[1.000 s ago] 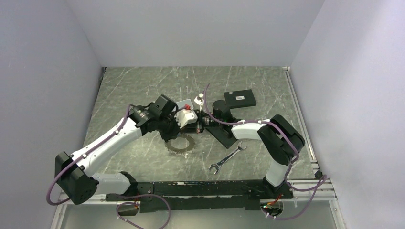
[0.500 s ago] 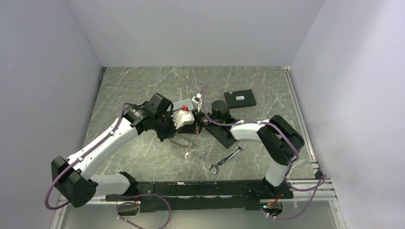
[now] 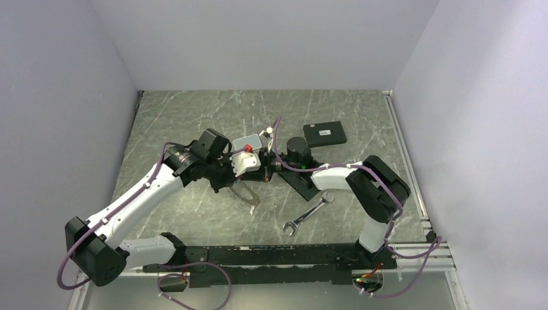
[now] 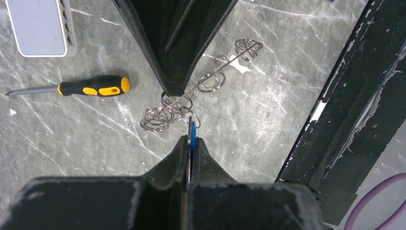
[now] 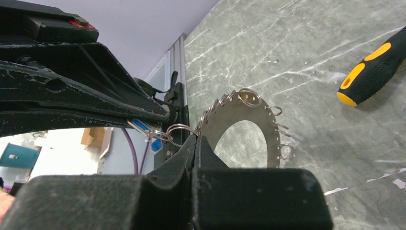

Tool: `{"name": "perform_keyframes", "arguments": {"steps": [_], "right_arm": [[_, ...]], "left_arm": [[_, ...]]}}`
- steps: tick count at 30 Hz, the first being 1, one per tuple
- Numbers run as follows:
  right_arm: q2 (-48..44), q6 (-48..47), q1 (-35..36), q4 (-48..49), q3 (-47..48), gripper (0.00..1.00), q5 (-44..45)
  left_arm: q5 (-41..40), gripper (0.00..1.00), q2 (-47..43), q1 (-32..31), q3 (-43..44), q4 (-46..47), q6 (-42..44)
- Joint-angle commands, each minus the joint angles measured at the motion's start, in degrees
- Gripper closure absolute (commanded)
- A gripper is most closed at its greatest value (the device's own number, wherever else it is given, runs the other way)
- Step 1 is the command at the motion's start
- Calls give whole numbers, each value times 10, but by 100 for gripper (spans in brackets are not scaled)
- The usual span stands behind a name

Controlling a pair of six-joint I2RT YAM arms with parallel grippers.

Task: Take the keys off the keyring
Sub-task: Remove the key from the keyring.

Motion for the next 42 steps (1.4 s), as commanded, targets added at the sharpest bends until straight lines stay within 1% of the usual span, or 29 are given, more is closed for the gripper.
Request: {"name": "perform_keyframes", "arguments": {"steps": [1,3,6,12,17,21,23,26,31,33,38,42], "right_arm": [[6,-2,-2,29,-10,100,7],[0,-9,-2,18,-9,100,14],[-5,-28,-2,-36,2,100,32],[-1,-17,-1,-80,23,100,34],[2,-19,1,-126,41,100,41],[-1,-20,3,-166,57,100,44],[-3,-16,4,-181,65,100,43],[-8,-21,5,-205,73,100,49],[-17,-26,10,-209,74,100,45],[-18,-38,14,-210,73,100,48],[-22,-66,22,-210,70,100,48],[-25,-71,27,-187,65,100,31]], "left_arm": [[-6,100,-28,2,-9,21,8],[-10,100,-29,3,-12,24,8],[-2,100,-29,3,-13,22,5],[9,100,-20,1,-25,21,15],[-26,100,0,-23,-4,16,47],[-47,100,25,-63,22,3,46],[-76,100,34,-84,27,3,53],[-121,100,45,-99,39,5,74],[-195,100,60,-135,49,-17,142],[-219,100,64,-140,63,-24,163],[-230,100,78,-138,118,-62,196],[-235,100,71,-134,113,-61,226]]}}
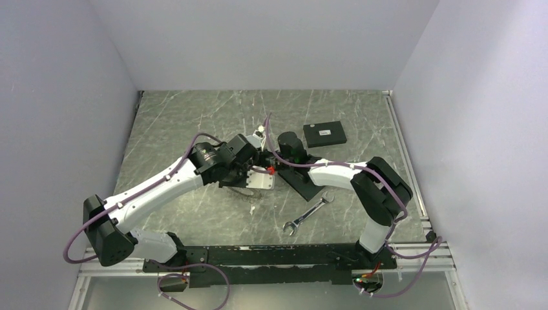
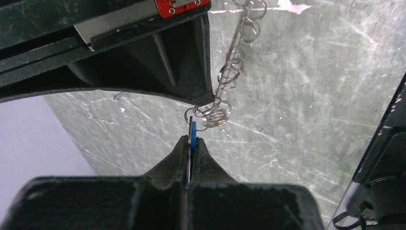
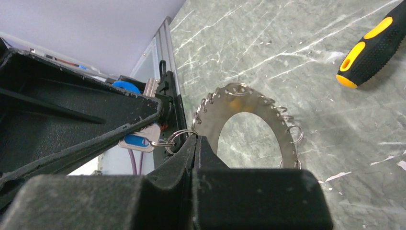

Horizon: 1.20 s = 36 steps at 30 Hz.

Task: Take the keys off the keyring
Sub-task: Remove the key from the keyring.

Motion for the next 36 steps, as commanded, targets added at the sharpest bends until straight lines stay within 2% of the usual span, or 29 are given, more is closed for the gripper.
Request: {"name": "perform_keyframes", "arguments": {"steps": [1,6,11,21,28,36], "right_arm": [[-12,-34,9,5,-1,100,2],[-18,-45,13,28,-8,100,-22],[-22,-29,13,104,-33,100,-52],[-24,-5,13,218,-57,100,-115],[-23,-28,4,176,-44,100,-103],[-50,-88,-13,87,-33,80,-91]], "left_arm": [[-24,100,-19,3,16,16,58],[-26,100,-41,8,-18,39,77],[-9,100,-49,20,-30,39,68],[57,100,-80,57,-65,43,28],[112,100,-93,58,-63,38,-20],[150,100,-79,68,-27,8,-75]]}}
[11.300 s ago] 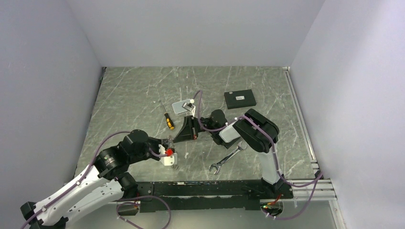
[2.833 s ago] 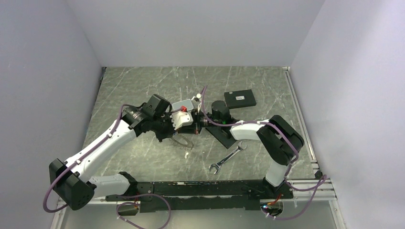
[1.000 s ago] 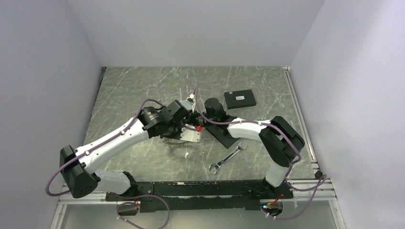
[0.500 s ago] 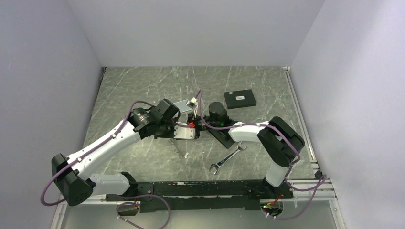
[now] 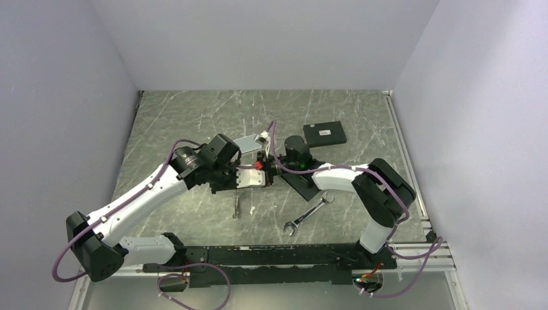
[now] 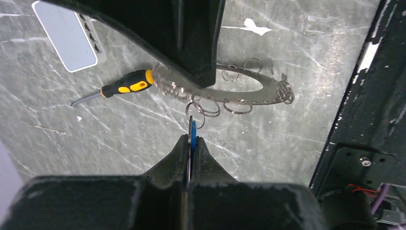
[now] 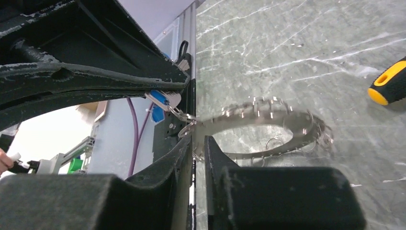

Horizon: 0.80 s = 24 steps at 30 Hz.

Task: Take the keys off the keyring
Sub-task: Remove the key from the keyring.

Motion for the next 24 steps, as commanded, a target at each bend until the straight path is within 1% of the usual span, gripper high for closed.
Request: {"name": "perform_keyframes", "arguments": {"steps": [1,6,10,16,22,24], "right_arm": [[-43,-50,-10,-30,17,78,0],[-69,-102,-26,-83,17,65,-9],[-91,-142,-44,-132,31,59,-13],[-110,-217,-51,-233,56,57,-10],[-120,-254,-51,-266,71,56,-33],[-121,-248,-51,-262,70,56,-33]], "left_arm": [[46,100,0,8,42,-16,-45],[53,100,5,9,55,-20,-52],[61,100,17,9,69,-25,-75],[79,100,40,12,93,-37,-119],[102,100,60,24,105,-37,-150],[117,100,69,31,114,-39,-160]]}}
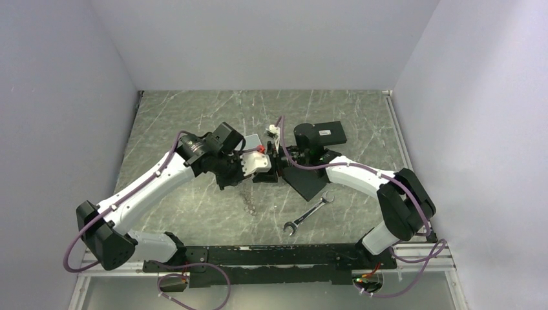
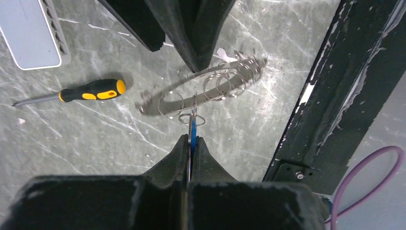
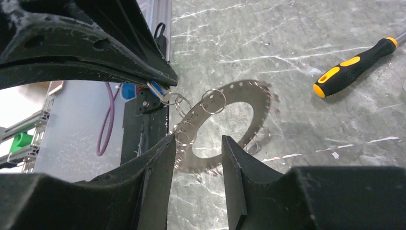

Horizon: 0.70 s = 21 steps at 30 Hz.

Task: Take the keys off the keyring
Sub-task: Remove the key from the keyring.

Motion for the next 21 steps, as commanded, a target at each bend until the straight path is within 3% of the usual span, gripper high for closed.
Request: {"name": "perform_keyframes", "arguments": {"steps": [1,5,11,16,21], "right_arm": [[-21,-31,1,-4,24,56,-25],[-23,-40,1,39,4,55,-51],[-6,9,1,220,-45,56,-82],[-28,-79,-1,17,13,60,11],[-54,-75,1,-38,19,61,47]], "left_arm": [[52,100,14,14,42,-3,-41],[91,100,23,34,58,-3,-59],[134,100,29,67,60,1,-90],[177,100,29,96,41,22,-156],[183,100,27,105,25,42,-196]]}}
